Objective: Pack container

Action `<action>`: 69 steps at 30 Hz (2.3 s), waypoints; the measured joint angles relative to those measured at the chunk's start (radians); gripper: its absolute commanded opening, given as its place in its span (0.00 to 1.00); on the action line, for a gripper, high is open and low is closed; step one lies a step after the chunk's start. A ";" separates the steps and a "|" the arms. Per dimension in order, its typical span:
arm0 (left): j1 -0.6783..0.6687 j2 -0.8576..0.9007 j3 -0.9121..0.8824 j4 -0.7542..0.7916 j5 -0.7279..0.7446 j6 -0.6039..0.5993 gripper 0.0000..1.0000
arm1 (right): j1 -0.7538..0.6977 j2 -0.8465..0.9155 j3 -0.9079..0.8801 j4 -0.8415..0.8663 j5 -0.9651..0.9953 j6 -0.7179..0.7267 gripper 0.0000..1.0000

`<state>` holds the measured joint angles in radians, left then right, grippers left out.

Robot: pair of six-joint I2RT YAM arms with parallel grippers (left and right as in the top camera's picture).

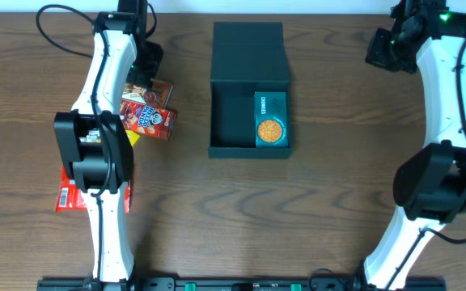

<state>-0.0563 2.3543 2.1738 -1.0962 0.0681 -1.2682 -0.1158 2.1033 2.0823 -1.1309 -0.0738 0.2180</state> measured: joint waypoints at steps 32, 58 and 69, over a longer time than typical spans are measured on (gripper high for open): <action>0.000 0.000 -0.158 0.003 -0.053 -0.023 0.82 | 0.000 0.000 0.000 0.010 0.000 -0.025 0.06; 0.051 0.000 -0.169 0.157 -0.049 0.079 0.96 | 0.000 0.000 0.000 -0.009 0.000 -0.025 0.06; 0.068 0.001 -0.169 0.223 -0.023 0.060 0.97 | 0.000 0.000 0.000 -0.009 0.000 -0.026 0.07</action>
<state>0.0116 2.3550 2.0048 -0.8734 0.0448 -1.2079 -0.1158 2.1033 2.0823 -1.1397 -0.0738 0.1925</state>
